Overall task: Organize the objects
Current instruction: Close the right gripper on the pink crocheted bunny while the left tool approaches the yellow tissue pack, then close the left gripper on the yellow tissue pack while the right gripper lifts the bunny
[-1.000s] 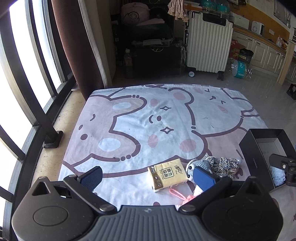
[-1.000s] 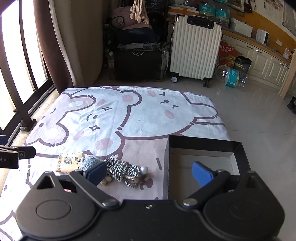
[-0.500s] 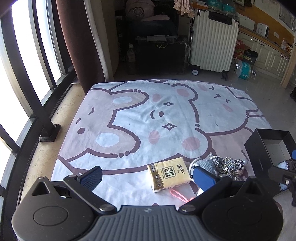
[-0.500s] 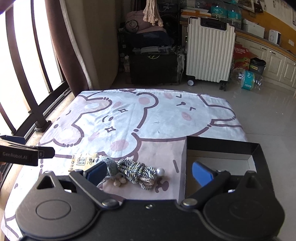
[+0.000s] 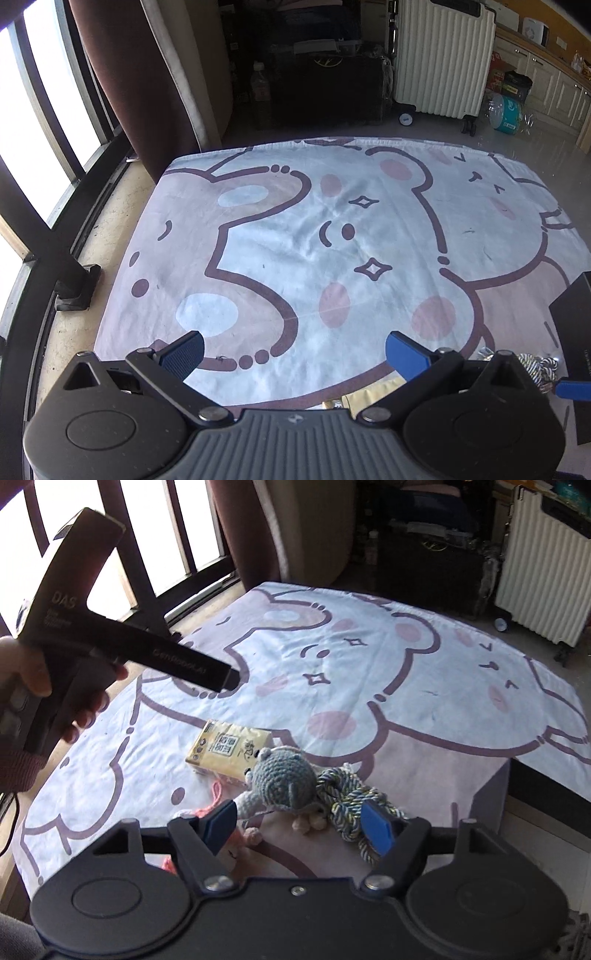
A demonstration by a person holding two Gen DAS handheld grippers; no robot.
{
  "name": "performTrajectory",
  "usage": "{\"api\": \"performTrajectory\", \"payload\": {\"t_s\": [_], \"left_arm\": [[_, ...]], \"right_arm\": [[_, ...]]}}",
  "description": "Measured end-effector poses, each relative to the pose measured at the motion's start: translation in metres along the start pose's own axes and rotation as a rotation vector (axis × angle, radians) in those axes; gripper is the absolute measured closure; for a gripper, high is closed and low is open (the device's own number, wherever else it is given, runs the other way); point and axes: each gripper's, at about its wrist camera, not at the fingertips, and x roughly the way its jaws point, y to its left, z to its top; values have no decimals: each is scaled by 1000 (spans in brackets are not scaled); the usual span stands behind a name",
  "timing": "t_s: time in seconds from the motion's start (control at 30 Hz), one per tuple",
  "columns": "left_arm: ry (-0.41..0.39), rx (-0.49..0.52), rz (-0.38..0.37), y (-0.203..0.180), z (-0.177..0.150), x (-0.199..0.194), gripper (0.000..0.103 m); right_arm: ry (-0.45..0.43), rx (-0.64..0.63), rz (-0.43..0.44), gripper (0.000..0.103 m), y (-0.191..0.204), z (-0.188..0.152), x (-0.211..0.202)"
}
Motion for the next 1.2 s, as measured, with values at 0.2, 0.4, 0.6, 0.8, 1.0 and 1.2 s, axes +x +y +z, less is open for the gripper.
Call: {"api": "performTrajectory", "payload": {"t_s": [0.2, 0.4, 0.6, 0.8, 1.0, 1.2], "left_arm": [[104, -17, -50, 0, -8, 27, 0], [174, -93, -164, -5, -16, 34, 0], [218, -130, -174, -13, -23, 37, 0], [247, -161, -147, -20, -31, 33, 0], [235, -193, -99, -20, -52, 31, 0], [159, -171, -41, -21, -54, 21, 26]], "right_arm": [[118, 50, 135, 43, -3, -1, 24], [188, 107, 245, 46, -2, -9, 27], [236, 157, 310, 51, -5, -17, 23], [285, 213, 325, 55, 3, -23, 31], [298, 217, 254, 61, 21, -25, 39], [278, 281, 174, 74, 24, -37, 25]]}}
